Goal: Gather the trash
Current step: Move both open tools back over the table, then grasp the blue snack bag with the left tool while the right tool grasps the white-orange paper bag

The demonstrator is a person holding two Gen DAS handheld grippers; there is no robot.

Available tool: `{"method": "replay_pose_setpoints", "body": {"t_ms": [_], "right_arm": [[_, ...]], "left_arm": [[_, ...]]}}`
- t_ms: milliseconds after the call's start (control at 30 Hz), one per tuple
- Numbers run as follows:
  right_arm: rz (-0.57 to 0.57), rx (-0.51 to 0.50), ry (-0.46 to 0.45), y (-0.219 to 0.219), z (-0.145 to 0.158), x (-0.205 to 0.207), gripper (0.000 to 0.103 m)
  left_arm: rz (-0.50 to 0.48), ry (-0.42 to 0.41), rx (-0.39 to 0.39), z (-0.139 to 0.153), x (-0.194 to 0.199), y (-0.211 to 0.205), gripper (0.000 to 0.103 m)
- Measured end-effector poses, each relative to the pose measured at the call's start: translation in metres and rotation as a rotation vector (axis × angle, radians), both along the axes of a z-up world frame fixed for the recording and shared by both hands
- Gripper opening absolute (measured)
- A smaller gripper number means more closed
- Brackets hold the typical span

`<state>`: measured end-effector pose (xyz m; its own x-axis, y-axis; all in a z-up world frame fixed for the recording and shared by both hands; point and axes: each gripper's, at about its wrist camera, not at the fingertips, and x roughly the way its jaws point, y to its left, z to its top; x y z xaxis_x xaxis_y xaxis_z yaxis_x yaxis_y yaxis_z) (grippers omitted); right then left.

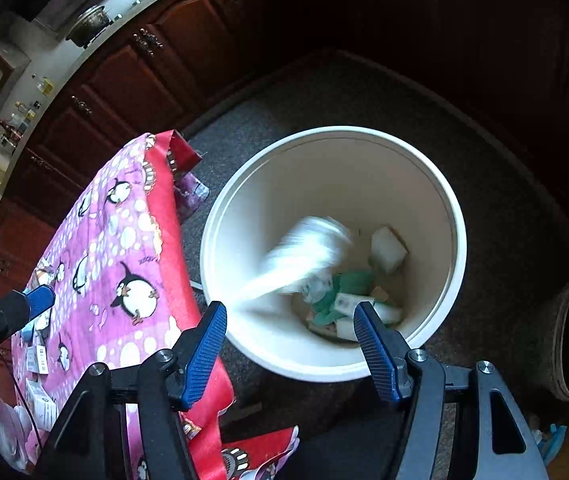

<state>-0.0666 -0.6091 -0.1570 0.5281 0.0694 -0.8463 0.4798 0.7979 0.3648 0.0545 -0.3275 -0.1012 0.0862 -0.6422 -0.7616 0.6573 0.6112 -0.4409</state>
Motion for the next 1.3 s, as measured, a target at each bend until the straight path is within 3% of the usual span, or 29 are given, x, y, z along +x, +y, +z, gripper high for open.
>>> {"method": "replay_pose_setpoints", "body": {"t_ms": [567,1000,1300], "right_arm": [[0.083,-0.095,-0.084,0.043,0.042,0.005,0.064],[0.24,-0.11,-0.141,0.11,0.071,0.023,0.064],[0.381,-0.079,-0.131,0.172,0.063,0.049,0.064]], "left_arm": [[0.135,-0.154,0.069,0.014,-0.006,0.048,0.064],[0.238,-0.17,0.077,0.023,-0.006,0.118,0.064],[0.364,-0.144,0.106,0.02,0.009,0.201,0.064]]}}
